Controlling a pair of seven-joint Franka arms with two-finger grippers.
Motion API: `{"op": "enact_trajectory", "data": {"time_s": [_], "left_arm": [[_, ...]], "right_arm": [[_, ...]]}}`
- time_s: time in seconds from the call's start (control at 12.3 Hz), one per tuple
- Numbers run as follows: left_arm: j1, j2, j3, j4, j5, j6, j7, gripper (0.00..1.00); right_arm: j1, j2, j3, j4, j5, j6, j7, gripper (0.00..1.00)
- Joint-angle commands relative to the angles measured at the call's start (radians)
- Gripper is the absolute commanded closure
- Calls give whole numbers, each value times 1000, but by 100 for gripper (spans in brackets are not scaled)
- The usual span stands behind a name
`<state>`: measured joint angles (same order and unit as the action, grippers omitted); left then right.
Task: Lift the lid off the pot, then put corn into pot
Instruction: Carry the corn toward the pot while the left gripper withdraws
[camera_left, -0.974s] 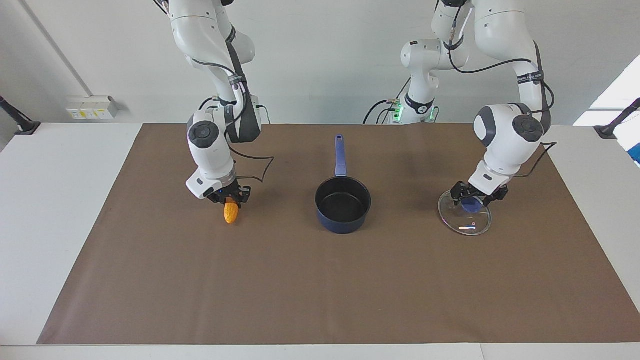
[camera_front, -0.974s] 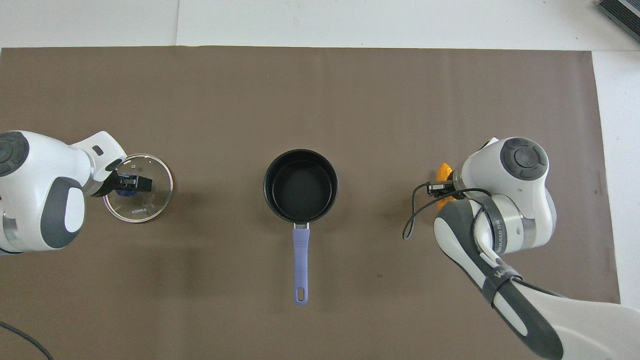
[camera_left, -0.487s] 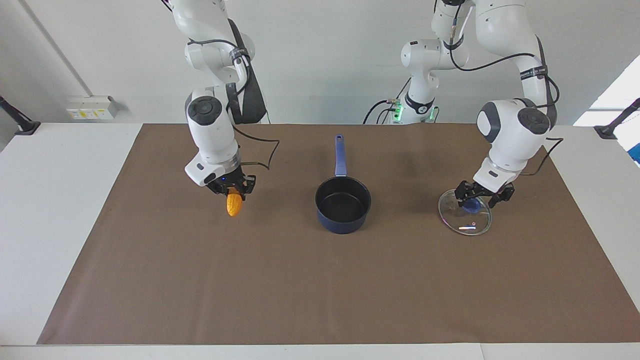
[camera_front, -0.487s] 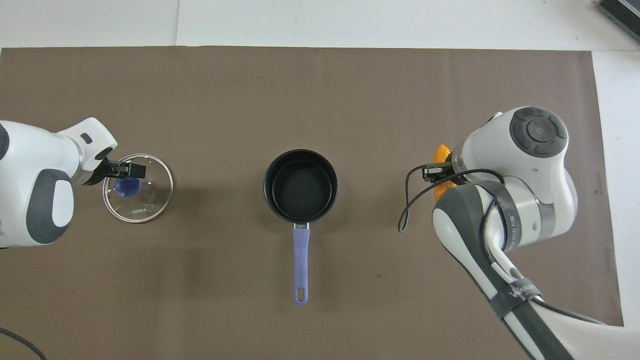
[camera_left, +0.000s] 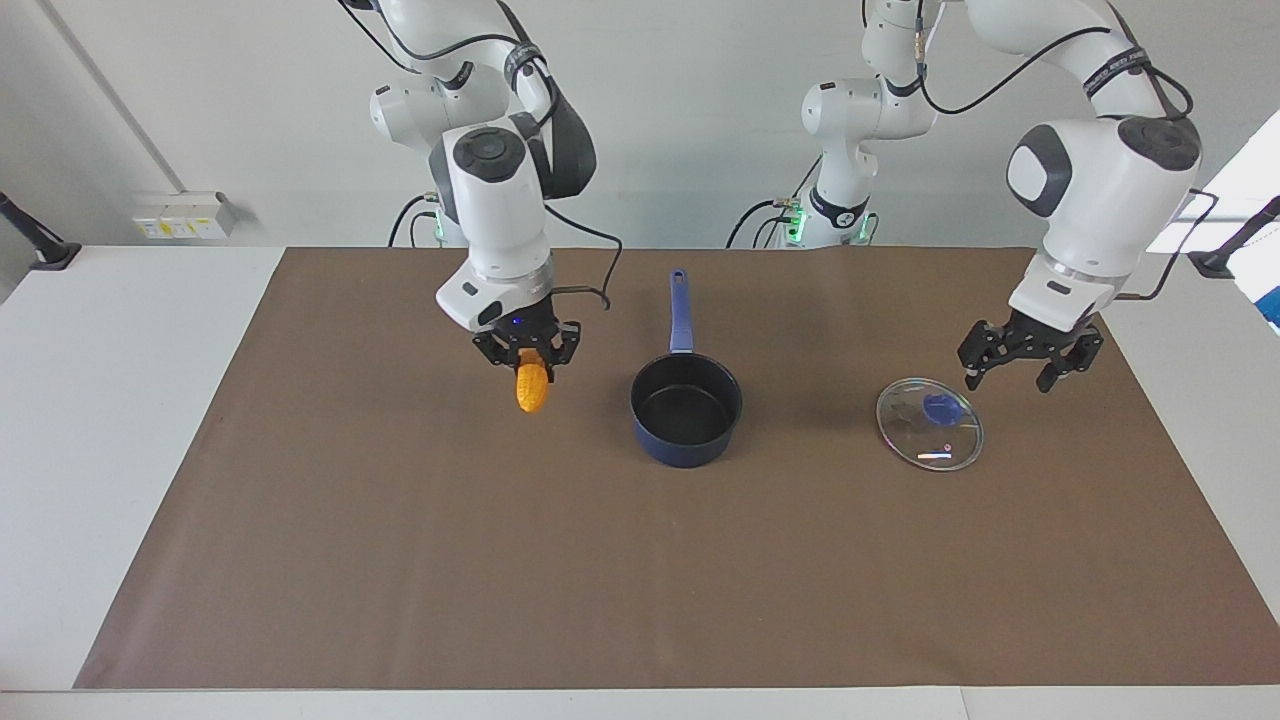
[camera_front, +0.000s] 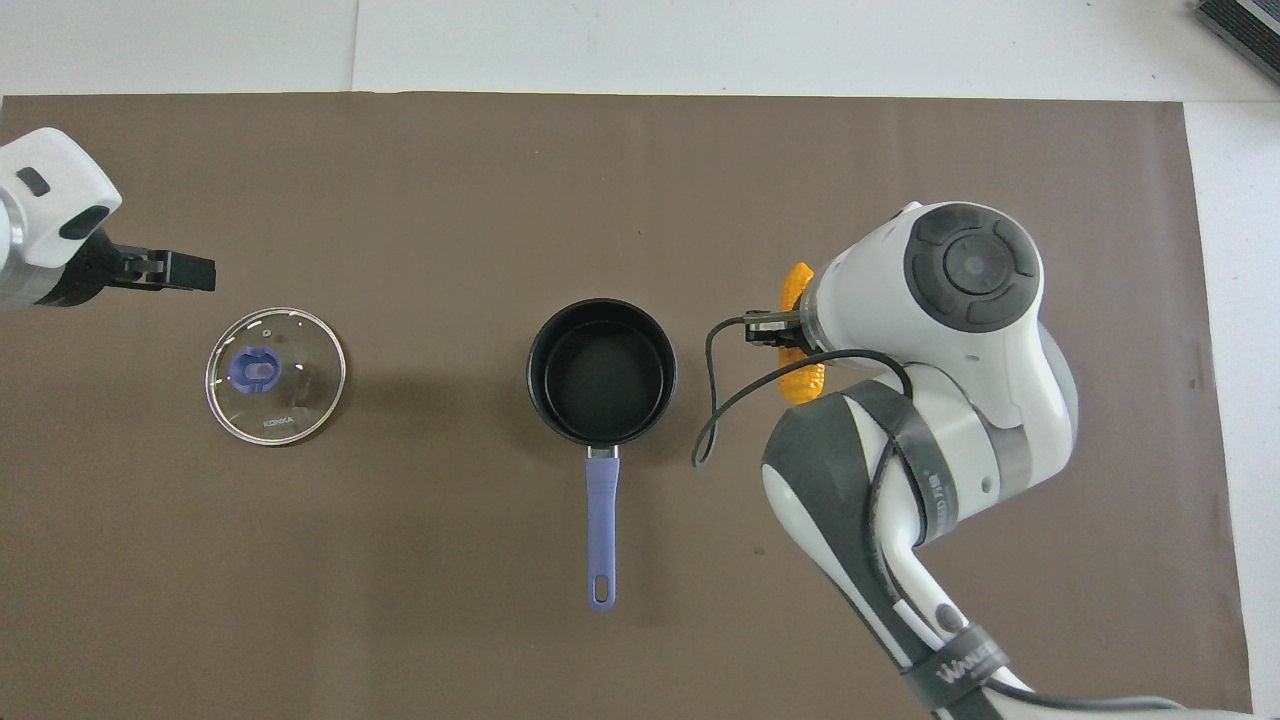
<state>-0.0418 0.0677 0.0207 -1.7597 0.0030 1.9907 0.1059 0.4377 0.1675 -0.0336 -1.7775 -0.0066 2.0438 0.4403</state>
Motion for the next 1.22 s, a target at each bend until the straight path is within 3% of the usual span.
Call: {"op": "enact_trajectory", "data": {"time_s": [0.0, 0.16, 0.41, 0.65, 1.14], "left_arm": [[3, -29, -8, 98, -1, -143, 17, 0], [3, -74, -13, 132, 0, -229, 17, 0], [3, -129, -13, 173, 11, -366, 23, 0], [3, -143, -16, 209, 14, -449, 23, 0], [3, -131, -15, 282, 14, -536, 24, 0]], "right_arm": [[30, 38, 11, 70, 75, -20, 79, 100], [71, 46, 14, 90, 86, -20, 122, 100], [128, 127, 14, 179, 96, -20, 201, 100], [182, 194, 14, 220, 97, 16, 267, 100], [187, 282, 14, 208, 102, 121, 271, 100]]}}
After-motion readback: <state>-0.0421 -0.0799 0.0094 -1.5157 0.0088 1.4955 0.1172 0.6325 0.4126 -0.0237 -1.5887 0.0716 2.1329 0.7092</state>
